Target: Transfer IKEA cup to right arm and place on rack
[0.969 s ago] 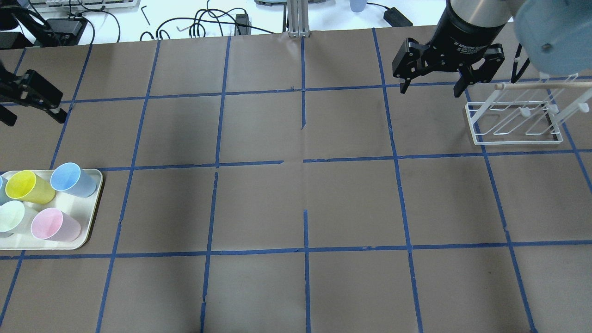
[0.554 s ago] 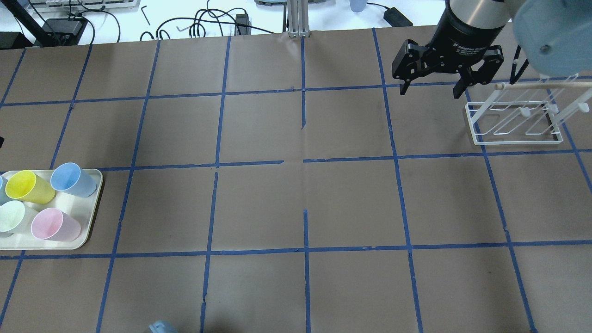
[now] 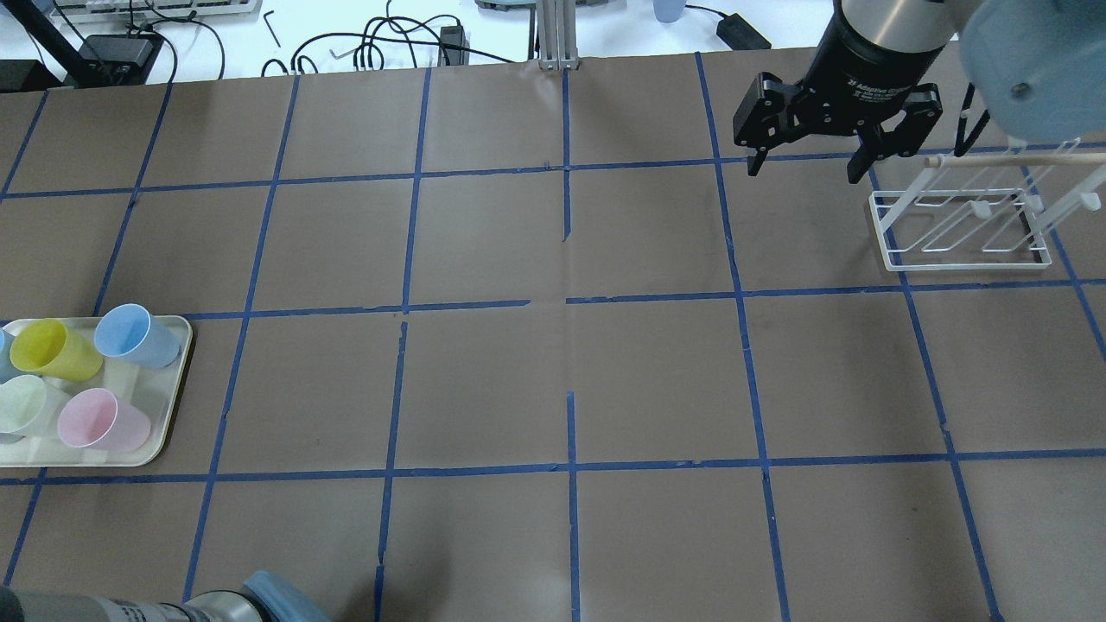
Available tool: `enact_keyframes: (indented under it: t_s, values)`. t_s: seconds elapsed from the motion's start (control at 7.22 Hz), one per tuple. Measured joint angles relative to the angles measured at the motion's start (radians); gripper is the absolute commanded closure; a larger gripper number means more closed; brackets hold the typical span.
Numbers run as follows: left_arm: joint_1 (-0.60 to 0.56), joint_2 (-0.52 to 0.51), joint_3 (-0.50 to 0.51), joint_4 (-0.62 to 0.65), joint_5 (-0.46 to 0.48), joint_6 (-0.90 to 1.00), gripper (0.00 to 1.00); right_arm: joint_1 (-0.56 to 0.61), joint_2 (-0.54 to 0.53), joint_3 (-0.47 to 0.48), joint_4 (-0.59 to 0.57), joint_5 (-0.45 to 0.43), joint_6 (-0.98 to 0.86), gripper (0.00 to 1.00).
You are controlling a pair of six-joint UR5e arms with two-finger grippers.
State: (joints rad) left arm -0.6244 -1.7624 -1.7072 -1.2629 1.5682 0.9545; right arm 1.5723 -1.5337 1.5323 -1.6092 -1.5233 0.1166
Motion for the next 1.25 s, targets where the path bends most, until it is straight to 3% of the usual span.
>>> enact_keyframes:
  t_s: [0.69,0.83,1.25]
  values:
    - [0.111,-0.185,-0.016,0.185,-0.007,0.207,0.00,0.000,0.001,-0.003,0.000,0.000,0.000,0.00]
    - [0.117,-0.206,-0.014,0.195,-0.007,0.211,0.05,0.000,0.003,-0.006,0.000,0.000,0.000,0.00]
    - [0.131,-0.237,-0.018,0.203,-0.005,0.214,0.44,0.000,0.001,-0.006,0.000,0.000,0.000,0.00]
